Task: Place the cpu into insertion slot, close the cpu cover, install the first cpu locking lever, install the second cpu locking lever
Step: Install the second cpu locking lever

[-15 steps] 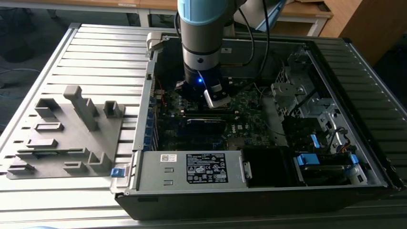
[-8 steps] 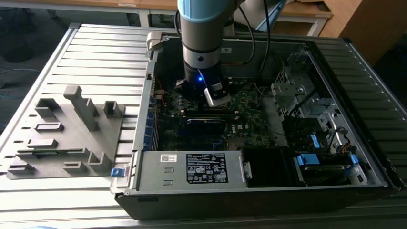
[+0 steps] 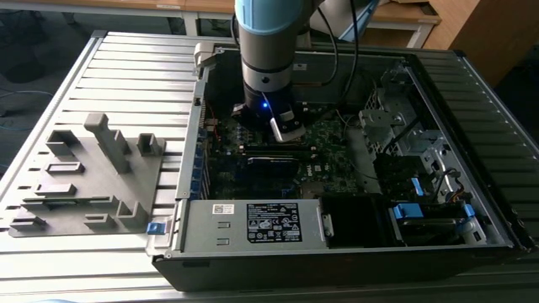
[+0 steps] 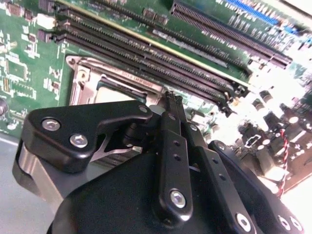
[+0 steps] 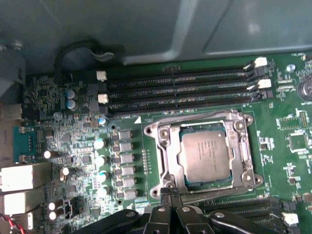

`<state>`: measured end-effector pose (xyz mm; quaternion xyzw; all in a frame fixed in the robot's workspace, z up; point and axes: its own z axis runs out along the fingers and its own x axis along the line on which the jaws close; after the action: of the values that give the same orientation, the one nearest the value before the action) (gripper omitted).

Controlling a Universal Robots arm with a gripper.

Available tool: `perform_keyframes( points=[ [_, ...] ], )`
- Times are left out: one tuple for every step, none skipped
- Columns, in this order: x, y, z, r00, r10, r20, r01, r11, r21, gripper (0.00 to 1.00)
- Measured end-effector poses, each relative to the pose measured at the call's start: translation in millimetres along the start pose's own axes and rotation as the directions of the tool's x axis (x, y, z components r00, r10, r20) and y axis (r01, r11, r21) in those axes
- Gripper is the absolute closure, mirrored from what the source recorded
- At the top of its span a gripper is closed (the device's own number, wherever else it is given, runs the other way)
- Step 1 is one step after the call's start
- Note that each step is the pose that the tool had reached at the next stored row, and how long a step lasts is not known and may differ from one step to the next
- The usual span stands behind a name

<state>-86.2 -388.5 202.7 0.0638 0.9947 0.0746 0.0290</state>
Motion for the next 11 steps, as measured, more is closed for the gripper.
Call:
perform_keyframes(
  points=[
    [-0.1,-0.5,0.0,1.0,0.0,-0.0009,0.0,1.0,-0.0072,0.89],
    [-0.1,-1.0,0.1,1.0,0.001,-0.0016,-0.001,0.9999,-0.0131,0.89],
    [-0.2,-1.4,0.1,1.0,0.001,-0.0021,-0.001,0.9998,-0.0174,0.89],
    [-0.2,-1.9,0.1,1.0,0.001,-0.0026,-0.001,0.9998,-0.021,0.89],
    [-0.3,-2.6,0.1,1.0,0.002,-0.003,-0.002,0.9997,-0.0244,0.89],
    [-0.4,-3.4,0.1,1.0,0.002,-0.0033,-0.002,0.9996,-0.0265,0.89],
    [-0.5,-4.1,0.2,1.0,0.002,-0.0034,-0.002,0.9996,-0.0274,0.89],
    [-0.6,-4.9,0.3,1.0,0.002,-0.0035,-0.002,0.9996,-0.0284,0.89],
    [-0.7,-5.8,0.3,1.0,0.002,-0.0036,-0.002,0.9996,-0.0293,0.89],
    [-0.8,-6.6,0.4,1.0,0.002,-0.0037,-0.002,0.9995,-0.0301,0.89],
    [-0.9,-7.5,0.5,1.0,0.002,-0.0039,-0.002,0.9995,-0.031,0.89]
  ],
)
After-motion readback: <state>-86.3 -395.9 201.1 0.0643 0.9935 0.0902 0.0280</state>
